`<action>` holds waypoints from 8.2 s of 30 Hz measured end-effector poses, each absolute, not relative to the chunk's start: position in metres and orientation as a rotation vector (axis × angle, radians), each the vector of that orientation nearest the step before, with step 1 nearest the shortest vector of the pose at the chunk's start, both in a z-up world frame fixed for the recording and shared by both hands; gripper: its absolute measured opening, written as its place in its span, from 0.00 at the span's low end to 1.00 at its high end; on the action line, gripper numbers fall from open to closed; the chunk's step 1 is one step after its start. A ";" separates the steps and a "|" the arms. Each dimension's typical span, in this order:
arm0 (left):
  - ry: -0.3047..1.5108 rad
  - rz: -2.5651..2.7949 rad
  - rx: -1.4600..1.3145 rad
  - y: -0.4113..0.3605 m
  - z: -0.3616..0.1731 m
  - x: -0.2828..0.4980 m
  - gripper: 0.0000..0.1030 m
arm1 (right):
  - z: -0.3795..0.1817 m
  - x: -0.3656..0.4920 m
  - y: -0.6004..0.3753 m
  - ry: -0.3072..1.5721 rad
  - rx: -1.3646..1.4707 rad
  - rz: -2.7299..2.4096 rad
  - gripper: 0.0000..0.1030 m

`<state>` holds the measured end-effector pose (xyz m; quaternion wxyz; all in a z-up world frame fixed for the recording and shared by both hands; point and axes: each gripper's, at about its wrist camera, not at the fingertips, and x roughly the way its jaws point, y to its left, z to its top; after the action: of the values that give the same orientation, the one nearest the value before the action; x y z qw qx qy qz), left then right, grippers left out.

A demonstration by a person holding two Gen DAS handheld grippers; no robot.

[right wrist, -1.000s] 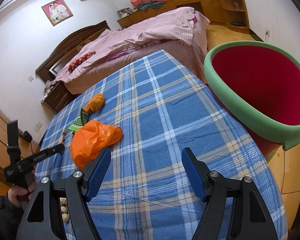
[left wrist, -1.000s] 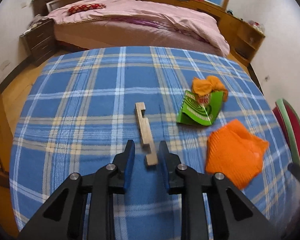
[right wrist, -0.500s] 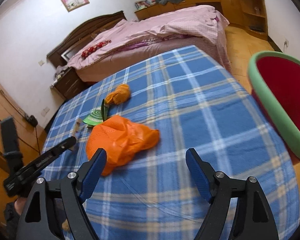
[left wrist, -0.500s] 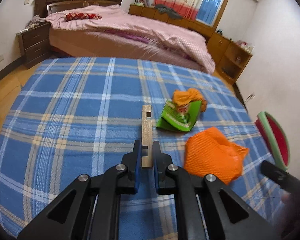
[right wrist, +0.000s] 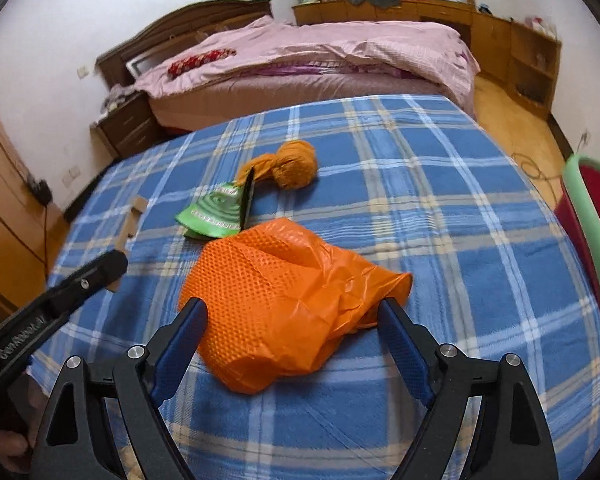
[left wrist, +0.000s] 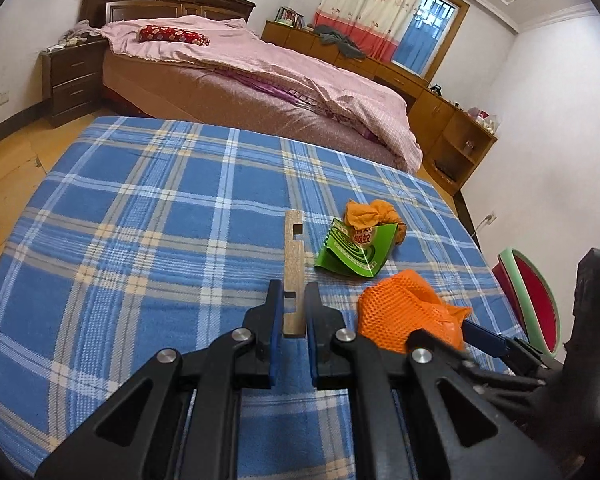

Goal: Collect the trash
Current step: 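Grasp the wooden stick with the left gripper while the right gripper grasps the orange mesh bag, then carry the orange mesh bag over the red bin with the right gripper while the left holds the stick, then open the left gripper to drop the stick while the right gripper drops the mesh bag, then move both tools back over the table toward the green box and orange cloth, then grasp the green mosquito-coil box with the left gripper, then grasp the orange cloth bundle with the right gripper while the left holds the green box, then carry the green box and orange cloth over the red bin with both grippers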

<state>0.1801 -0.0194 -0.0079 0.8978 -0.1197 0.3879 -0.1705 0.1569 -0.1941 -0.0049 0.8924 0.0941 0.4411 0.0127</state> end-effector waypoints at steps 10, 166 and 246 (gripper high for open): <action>0.790 -0.353 -0.236 -0.021 -0.009 0.177 0.09 | -0.009 0.155 -0.184 0.897 0.125 -0.031 0.59; 0.938 -0.288 -0.010 -0.094 -0.008 0.233 0.47 | 0.032 0.055 -0.366 0.737 0.471 -0.127 0.60; 0.720 -0.323 -0.149 -0.042 0.041 0.177 0.47 | 0.054 0.062 -0.294 0.713 0.343 -0.130 0.22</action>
<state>0.1767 -0.0416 0.0413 0.9204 -0.0723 0.3505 -0.1573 0.0622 -0.2935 0.0545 0.9206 0.1671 0.3472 -0.0634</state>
